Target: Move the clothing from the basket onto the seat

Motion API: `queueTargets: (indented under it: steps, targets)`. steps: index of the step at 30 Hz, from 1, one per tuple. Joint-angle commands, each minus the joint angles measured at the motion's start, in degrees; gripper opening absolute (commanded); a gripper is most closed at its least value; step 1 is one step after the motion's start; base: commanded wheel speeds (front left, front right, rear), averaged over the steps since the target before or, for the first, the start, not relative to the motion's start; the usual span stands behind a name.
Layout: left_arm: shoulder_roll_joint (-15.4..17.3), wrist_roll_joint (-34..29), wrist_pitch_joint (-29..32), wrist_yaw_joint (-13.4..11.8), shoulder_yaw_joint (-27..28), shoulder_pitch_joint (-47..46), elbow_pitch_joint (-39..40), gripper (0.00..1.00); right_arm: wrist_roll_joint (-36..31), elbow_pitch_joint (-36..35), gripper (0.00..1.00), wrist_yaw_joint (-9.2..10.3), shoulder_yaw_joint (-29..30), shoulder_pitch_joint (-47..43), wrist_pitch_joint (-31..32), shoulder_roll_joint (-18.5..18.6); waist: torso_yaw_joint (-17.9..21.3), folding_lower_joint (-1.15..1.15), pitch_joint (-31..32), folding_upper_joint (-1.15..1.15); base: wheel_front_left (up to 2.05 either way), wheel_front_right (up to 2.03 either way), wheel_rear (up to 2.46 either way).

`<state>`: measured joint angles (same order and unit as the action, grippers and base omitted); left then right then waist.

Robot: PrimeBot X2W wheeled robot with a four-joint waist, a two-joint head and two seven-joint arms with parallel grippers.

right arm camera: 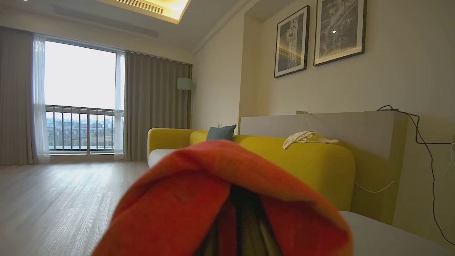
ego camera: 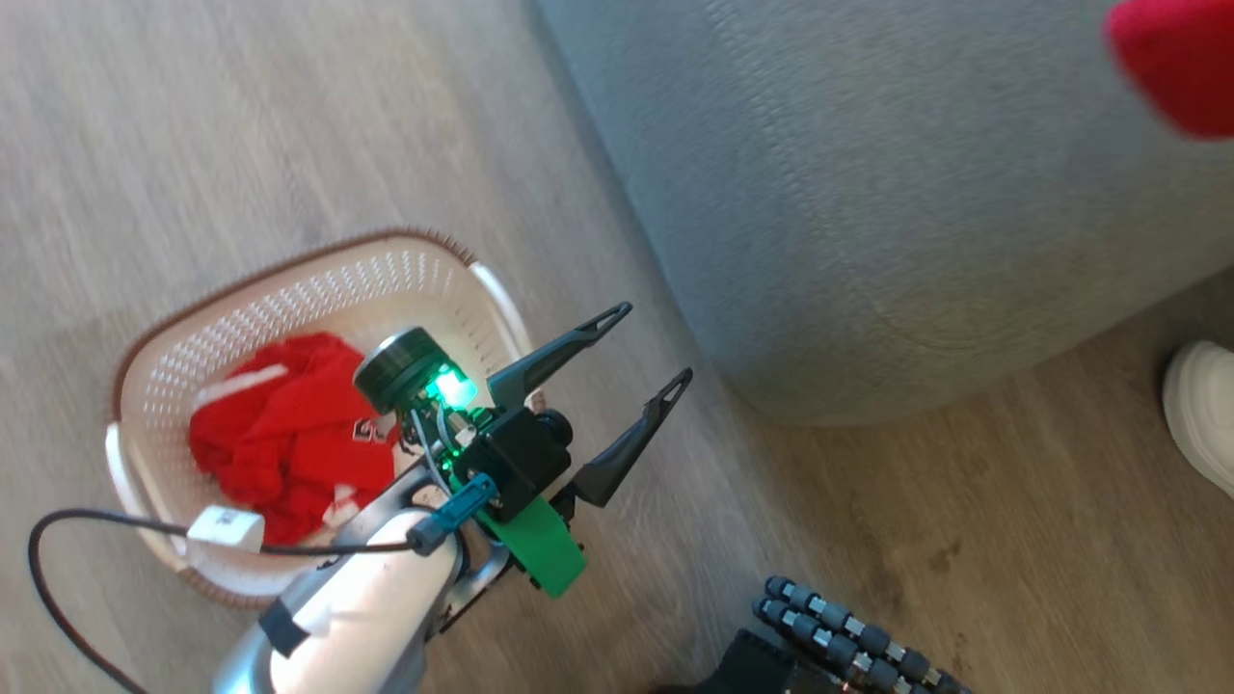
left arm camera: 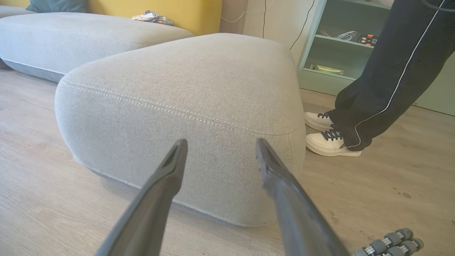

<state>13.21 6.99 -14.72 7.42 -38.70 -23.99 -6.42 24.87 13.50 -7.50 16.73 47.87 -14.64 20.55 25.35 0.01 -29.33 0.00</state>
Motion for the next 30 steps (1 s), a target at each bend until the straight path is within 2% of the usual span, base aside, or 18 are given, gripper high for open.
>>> queueTargets:
  steps: [1,7,9,10,14,21,30]
  targets:
    - [0.83,-0.12,-0.28,0.07,1.14,-1.70,2.08,1.00,1.12,0.75,0.00,0.01,0.85,3.25,-0.36,2.61,-1.88,-0.01,-2.22,0.00,0.00,0.00,0.00]
    - [2.01,-0.15,-0.28,0.07,0.57,-3.74,2.70,1.00,1.85,14.18,0.00,0.01,1.64,13.20,-0.36,6.99,-4.33,-0.01,-5.72,0.00,0.00,0.00,0.00]
    - [2.25,-0.22,-0.28,0.07,0.42,-4.33,2.84,1.00,1.65,18.84,0.00,0.01,2.09,16.04,-0.36,7.65,-5.07,-0.01,-6.90,0.00,0.00,0.00,0.00]
    - [2.25,-0.22,-0.28,0.07,0.42,-4.33,2.84,1.00,1.65,18.84,0.00,0.01,2.09,16.04,-0.36,7.65,-5.07,-0.01,-6.90,0.00,0.00,0.00,0.00]
    - [2.82,-0.61,-0.28,0.07,-0.44,-5.55,2.92,1.00,-1.36,28.54,0.00,0.01,1.08,20.17,-0.12,9.01,-6.42,-0.01,-9.03,0.00,0.00,0.00,0.00]
    - [2.99,-0.62,-0.28,0.07,-0.89,-7.13,2.69,1.00,-3.64,44.32,0.00,0.01,1.88,25.51,3.28,8.29,-8.30,-0.01,-11.64,0.00,0.00,0.00,0.00]
    - [2.63,-0.91,-0.28,0.07,-0.62,-8.15,2.86,1.00,-6.15,54.98,0.00,0.01,-0.60,27.53,5.81,7.25,-9.78,-0.01,-13.40,0.00,0.00,0.00,0.00]
